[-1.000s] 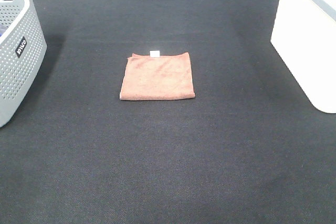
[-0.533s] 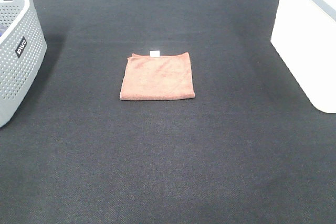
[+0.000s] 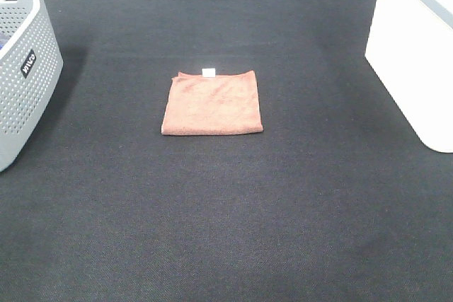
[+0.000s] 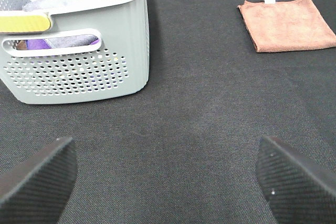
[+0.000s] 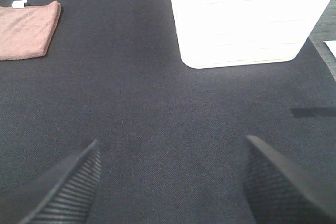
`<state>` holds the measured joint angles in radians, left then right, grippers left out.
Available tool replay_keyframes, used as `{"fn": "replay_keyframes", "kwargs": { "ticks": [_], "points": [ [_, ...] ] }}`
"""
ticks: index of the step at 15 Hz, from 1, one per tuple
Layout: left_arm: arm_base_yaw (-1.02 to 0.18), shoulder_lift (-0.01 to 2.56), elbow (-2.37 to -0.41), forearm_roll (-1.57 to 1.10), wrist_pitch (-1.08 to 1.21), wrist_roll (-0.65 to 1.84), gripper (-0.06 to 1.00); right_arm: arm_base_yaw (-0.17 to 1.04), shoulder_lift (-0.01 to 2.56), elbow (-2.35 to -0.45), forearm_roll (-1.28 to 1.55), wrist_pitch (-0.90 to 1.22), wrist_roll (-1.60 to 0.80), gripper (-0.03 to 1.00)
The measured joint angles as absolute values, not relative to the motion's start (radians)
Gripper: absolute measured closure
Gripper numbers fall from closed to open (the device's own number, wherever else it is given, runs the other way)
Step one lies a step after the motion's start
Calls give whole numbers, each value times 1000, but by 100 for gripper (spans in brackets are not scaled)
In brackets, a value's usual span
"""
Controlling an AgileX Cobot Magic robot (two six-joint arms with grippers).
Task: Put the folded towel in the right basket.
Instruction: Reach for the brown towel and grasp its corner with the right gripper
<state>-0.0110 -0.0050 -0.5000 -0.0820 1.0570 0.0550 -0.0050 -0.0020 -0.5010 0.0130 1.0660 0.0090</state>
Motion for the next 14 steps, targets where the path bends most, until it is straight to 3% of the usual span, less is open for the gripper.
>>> {"fn": "replay_keyframes", "kwargs": {
  "ticks": [2,7,14],
  "points": [
    [-11,-5,-500,-82,1057,55,7,-5,25,-507,13,1058,9,27],
    [-11,-5,-500,-82,1057,55,7,-5,382,-653,44,902,9,27],
    [-11,-5,-500,-82,1057,55,7,-5,997,-1038,215,919,-105,27]
  ]
}}
